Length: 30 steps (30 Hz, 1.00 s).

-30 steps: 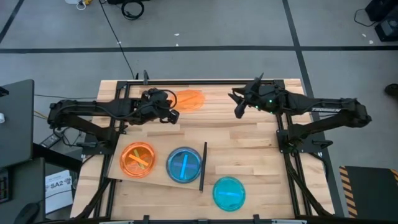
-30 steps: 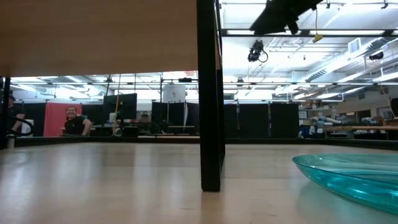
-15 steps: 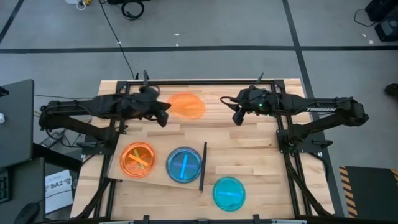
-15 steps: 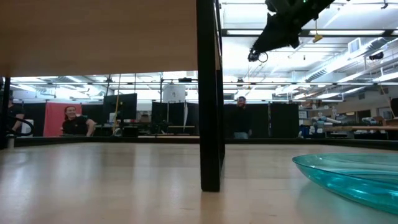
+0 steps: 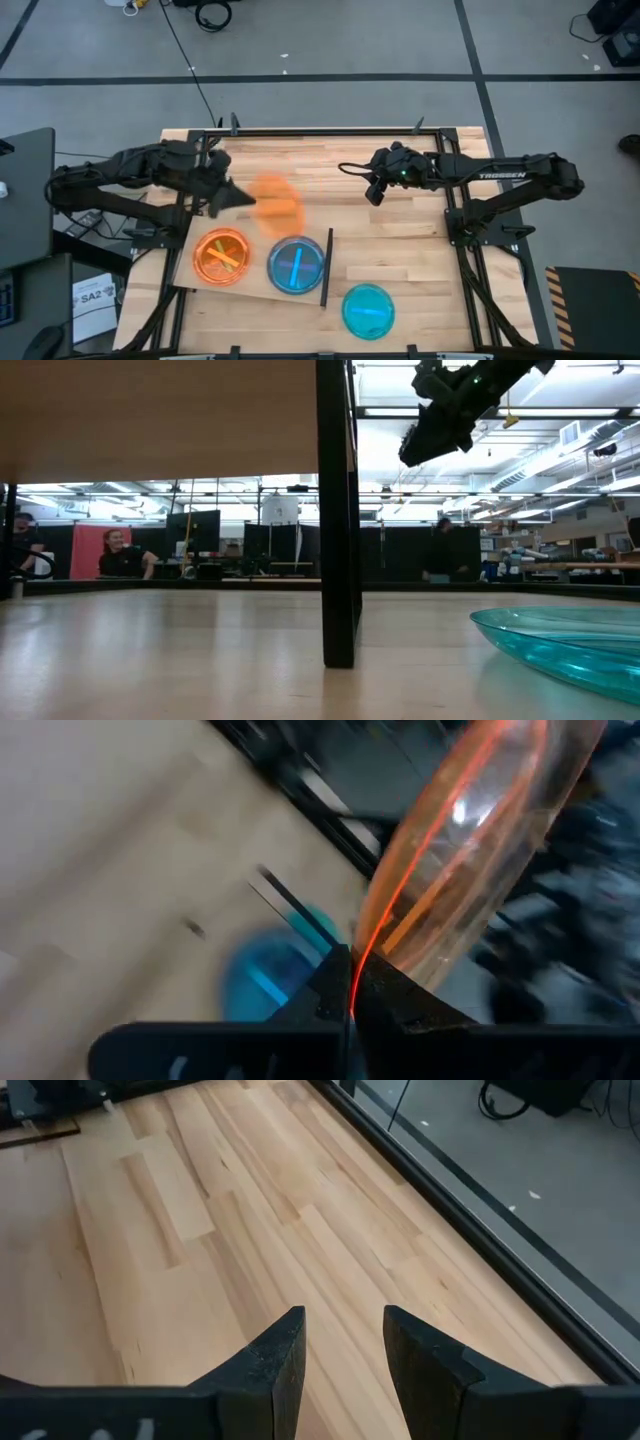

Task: Place and stack plates onto a shelf
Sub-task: Stack the orange plate on top of the other orange plate on the shelf

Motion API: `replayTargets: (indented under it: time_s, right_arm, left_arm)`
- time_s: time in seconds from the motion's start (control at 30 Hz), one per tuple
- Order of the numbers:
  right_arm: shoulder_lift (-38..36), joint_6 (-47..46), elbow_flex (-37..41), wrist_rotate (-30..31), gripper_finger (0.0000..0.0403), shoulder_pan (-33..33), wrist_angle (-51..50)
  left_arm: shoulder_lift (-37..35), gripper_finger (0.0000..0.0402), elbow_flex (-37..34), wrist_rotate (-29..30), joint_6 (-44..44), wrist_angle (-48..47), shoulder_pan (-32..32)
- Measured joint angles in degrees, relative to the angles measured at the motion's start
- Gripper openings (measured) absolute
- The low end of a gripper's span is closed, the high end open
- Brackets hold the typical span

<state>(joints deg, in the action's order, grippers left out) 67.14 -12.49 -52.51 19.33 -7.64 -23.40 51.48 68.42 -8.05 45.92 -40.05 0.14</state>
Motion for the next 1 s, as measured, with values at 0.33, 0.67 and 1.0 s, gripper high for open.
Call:
replayTargets:
  time_s: [0.33, 0.67, 1.0]
  right_arm:
    - [1.0, 0.1, 0.0, 0.0, 0.0143, 0.0, 0.2]
    - [1.1, 0.2, 0.0, 0.0, 0.0143, 0.0, 0.7]
    - [1.1, 0.2, 0.0, 0.0, 0.0143, 0.0, 0.7]
  left_arm:
    - [-2.2, 0.0011, 0.0, -17.3, 8.0, -20.2, 0.0]
    - [-2.1, 0.0011, 0.0, -19.4, 9.1, -48.8, 0.0]
    - [-2.0, 0.0011, 0.0, -13.0, 10.8, -49.8, 0.0]
